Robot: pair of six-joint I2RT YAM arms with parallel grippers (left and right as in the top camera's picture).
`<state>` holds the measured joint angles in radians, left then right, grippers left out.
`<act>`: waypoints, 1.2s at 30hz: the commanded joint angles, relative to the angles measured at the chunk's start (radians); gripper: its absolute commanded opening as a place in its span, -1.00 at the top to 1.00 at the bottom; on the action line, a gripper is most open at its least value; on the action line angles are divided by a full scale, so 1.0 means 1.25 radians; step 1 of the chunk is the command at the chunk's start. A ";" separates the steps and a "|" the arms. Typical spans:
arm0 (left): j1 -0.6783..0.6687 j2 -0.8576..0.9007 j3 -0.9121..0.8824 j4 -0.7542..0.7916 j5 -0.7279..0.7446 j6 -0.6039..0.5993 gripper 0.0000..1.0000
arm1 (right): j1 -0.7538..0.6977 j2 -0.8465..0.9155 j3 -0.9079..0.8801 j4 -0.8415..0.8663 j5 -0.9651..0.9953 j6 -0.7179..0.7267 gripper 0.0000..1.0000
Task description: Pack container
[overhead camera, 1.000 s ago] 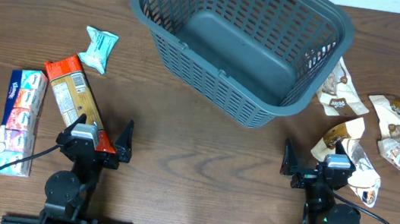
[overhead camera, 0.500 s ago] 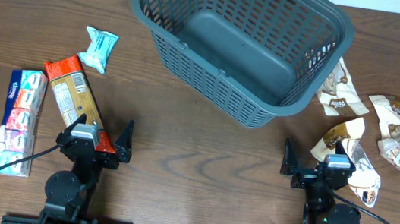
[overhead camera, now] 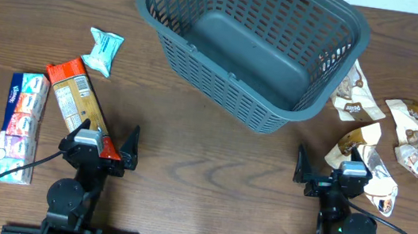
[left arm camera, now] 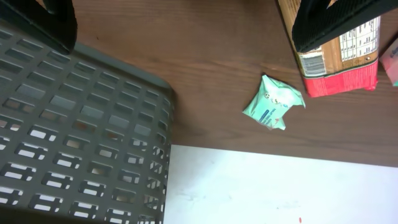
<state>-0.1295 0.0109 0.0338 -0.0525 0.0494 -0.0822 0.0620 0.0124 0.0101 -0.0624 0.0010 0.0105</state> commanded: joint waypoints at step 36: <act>-0.004 0.970 1.372 -0.968 -0.009 0.052 -0.97 | -0.020 0.777 1.115 -0.801 -0.157 -0.087 -0.99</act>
<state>-0.1295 1.1362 1.5940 -1.1744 0.0269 -0.1055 0.0414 0.9062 1.2892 -0.9985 -0.0677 -0.0570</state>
